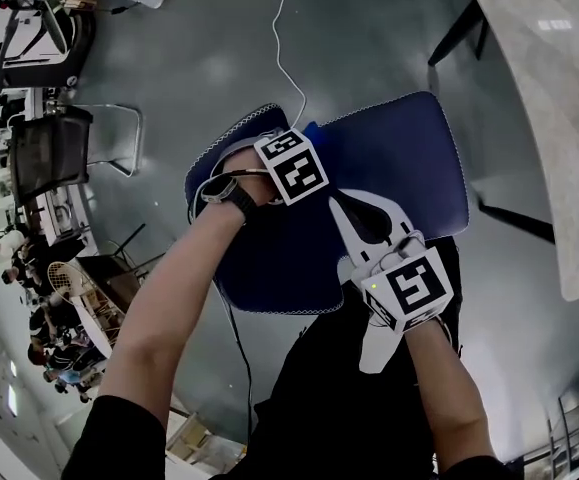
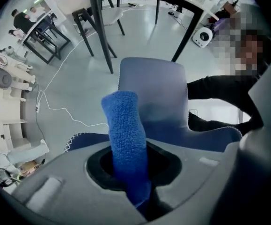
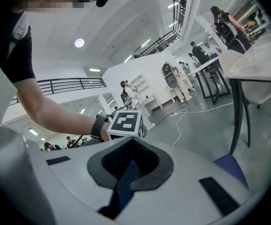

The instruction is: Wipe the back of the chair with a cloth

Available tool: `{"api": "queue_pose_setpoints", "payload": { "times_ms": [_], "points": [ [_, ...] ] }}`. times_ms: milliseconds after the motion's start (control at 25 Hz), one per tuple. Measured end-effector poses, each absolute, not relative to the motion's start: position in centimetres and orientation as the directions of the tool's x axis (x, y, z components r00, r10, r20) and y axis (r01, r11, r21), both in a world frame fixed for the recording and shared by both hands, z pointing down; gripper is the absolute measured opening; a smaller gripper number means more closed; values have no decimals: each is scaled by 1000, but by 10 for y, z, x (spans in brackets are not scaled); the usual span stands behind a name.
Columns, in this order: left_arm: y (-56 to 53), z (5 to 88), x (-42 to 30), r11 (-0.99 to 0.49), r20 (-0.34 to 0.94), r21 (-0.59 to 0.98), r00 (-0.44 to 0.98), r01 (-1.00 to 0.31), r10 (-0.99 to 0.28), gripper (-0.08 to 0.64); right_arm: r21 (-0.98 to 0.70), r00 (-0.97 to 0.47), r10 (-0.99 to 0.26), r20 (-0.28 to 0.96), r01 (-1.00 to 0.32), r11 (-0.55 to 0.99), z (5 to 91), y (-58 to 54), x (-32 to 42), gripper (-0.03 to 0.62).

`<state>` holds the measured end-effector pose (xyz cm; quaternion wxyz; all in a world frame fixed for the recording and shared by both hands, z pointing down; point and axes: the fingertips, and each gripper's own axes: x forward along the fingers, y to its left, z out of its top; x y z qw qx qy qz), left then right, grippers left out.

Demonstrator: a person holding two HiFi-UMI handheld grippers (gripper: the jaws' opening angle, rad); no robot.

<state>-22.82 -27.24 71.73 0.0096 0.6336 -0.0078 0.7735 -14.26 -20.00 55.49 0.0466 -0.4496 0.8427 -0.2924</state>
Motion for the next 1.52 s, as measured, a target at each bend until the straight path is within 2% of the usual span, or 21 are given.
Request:
{"api": "queue_pose_setpoints", "payload": {
  "times_ms": [560, 760, 960, 1120, 1520],
  "points": [
    [-287, 805, -255, -998, 853, 48, -519, -29, 57, 74, -603, -613, -770, 176, -685, 408, 618, -174, -139, 12],
    [-287, 833, -262, -997, 757, 79, -652, 9, 54, 74, -623, -647, -740, 184, -659, 422, 638, -173, -157, 12],
    [-300, 857, -275, -993, 656, 85, -755, 78, -3, 74, -638, -674, -721, 162, -628, 445, 641, -169, -171, 12],
    [-299, 867, -292, -987, 599, 108, -800, 120, -32, 74, -637, -675, -720, 160, -628, 447, 646, -165, -176, 12],
    [-263, 867, -282, -961, 579, 126, -805, 245, -130, 69, -636, -665, -723, 188, -643, 426, 632, -141, -154, 12]
  ]
}}
